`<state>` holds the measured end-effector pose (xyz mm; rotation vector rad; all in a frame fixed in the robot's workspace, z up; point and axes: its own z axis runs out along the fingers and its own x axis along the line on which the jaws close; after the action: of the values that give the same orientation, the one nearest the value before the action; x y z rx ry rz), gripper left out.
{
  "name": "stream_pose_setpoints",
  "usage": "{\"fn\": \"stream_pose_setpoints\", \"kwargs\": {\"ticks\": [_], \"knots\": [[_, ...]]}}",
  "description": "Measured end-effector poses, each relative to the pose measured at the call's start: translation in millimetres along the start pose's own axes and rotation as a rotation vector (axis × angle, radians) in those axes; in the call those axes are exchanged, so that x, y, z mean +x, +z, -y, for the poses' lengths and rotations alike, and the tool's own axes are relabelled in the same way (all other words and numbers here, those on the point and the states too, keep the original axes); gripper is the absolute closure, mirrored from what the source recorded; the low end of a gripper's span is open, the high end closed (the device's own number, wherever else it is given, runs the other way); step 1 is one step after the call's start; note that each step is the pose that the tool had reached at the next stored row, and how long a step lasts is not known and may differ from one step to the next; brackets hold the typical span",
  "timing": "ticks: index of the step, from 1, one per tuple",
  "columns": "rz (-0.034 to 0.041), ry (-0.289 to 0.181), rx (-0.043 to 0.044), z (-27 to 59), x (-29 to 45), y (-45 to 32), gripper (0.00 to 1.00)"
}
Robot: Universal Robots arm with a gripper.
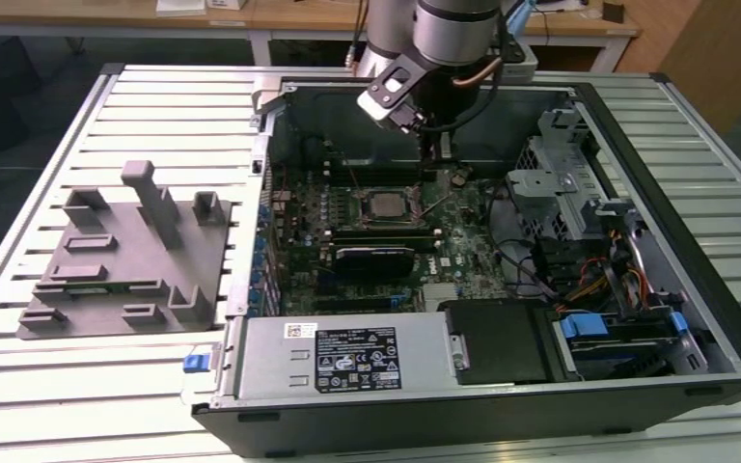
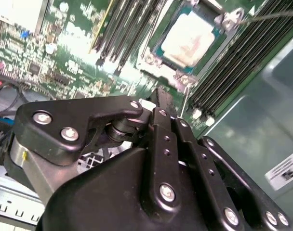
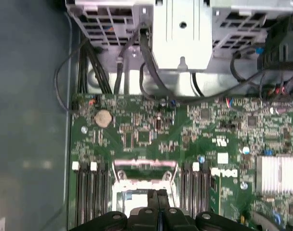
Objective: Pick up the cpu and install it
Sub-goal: 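Place the cpu into insertion slot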
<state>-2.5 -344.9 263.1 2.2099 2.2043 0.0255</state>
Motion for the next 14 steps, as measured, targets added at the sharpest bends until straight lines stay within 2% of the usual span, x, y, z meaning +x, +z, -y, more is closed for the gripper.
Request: {"fn": "stream_pose_setpoints", "kwargs": {"ticks": [4, 14], "knots": [[0.0, 0.0, 0.0004, -9.8, 0.6, 0.3, 0.89], [-0.0001, 0.0, 0.0008, -24.2, 8.8, 1.5, 0.89]]}}
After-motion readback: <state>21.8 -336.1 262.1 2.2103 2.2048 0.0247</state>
